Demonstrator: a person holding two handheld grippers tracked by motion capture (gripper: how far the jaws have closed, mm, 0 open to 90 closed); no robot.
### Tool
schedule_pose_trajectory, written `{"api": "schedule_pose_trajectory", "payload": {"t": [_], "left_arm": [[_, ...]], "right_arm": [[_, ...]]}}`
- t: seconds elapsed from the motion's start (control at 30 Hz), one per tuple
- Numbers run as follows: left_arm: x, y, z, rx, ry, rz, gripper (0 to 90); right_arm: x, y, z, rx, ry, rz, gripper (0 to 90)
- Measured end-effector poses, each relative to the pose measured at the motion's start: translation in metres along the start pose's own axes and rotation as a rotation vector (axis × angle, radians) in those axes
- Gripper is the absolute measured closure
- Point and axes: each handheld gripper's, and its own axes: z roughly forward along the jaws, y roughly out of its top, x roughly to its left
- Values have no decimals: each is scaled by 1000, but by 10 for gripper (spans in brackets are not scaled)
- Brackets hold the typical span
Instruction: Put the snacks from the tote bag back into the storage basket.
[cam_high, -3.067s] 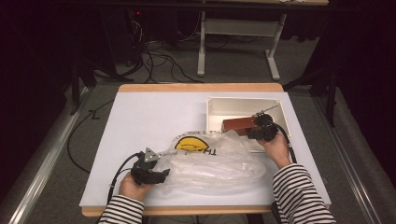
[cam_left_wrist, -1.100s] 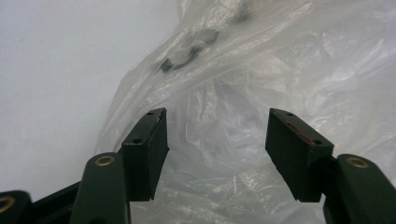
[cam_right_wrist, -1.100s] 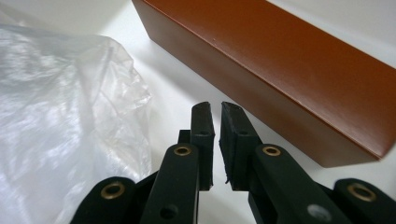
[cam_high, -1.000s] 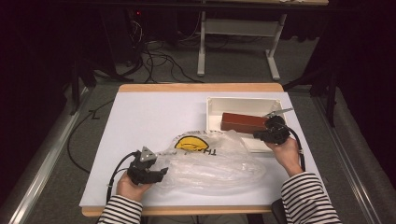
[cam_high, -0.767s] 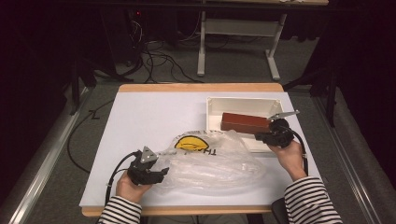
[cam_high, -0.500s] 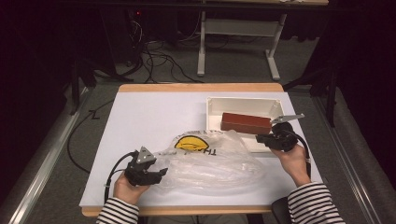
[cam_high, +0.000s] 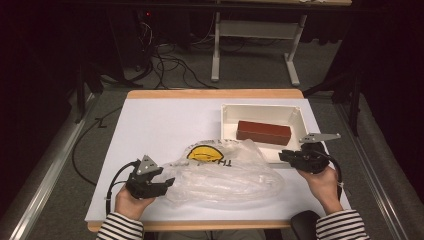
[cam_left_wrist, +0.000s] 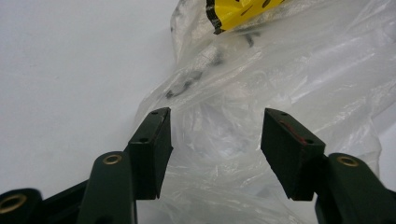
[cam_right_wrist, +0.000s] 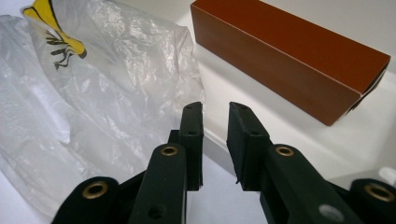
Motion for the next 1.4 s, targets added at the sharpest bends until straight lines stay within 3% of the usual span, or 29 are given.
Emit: {"api": "schedule_pose_trajectory", "payload": {"t": [0.57, 0.83, 1.4], "left_arm": [[15, -10, -21, -29, 44, -43, 425], [23, -19, -21, -28, 64, -70, 419], [43, -35, -12, -5, 118, -149, 415]], "right_arm": [[0, -31, -22, -38, -20, 40, 689], [-3, -44, -22, -42, -31, 71, 674], [-12, -57, -12, -22, -98, 84, 656]]}}
